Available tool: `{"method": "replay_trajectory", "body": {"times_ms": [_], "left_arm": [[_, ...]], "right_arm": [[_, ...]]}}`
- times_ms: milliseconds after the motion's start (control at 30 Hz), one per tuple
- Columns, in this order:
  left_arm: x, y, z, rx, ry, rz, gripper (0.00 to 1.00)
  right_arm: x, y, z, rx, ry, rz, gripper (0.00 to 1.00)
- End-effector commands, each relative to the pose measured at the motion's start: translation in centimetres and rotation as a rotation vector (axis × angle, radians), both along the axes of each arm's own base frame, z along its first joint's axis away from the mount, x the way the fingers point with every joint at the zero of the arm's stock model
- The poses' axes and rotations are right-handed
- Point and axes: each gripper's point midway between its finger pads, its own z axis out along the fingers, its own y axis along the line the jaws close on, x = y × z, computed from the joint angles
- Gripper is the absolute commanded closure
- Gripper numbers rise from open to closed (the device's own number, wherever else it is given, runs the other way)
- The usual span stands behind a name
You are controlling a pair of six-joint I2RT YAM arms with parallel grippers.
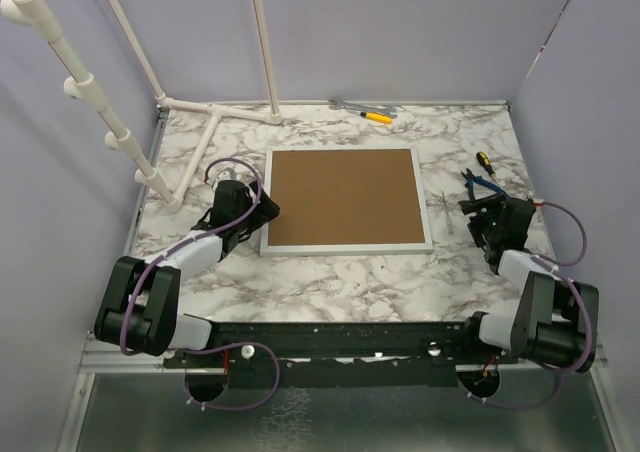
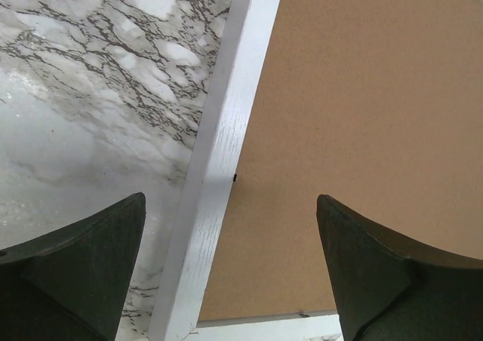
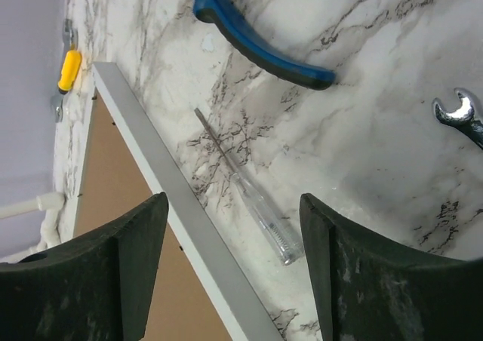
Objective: Take the photo out of the frame
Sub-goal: Place the screwdriver at the center of the board.
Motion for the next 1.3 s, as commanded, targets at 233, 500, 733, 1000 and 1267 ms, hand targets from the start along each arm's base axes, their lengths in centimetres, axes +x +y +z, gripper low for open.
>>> {"method": "replay_trajectory", "body": {"times_ms": [233,500,733,1000,1267], "left_arm": [[0.0,-1.0,1.2,-0.045,-0.032,-0.047,0.07],[0.3,-0.6,1.5,-0.035,-0.057,-0.020,0.08],[0.2,-0.5,1.4,-0.026,-0.052,-0.026,0.08],[0.3,0.0,0.8,-0.002,-0.045,-0.009,0.08],[0.9,-0.5,-0.4,0.000,-0.023,-0.030,0.09]], "right_arm": [[0.5,1.7,4.1,-0.214,-0.051,0.320,0.55],[0.9,4.4,0.0,-0.174,0.053,0.436,0.96],[1.1,3.0,-2.9,-0.165,0.183,0.332,0.99],[1.5,-1.7,-3.4,-0.236,0.303,0.050,1.00],[2.8,-1.3,-1.6,-0.239,0.219,0.078,0.92]]}}
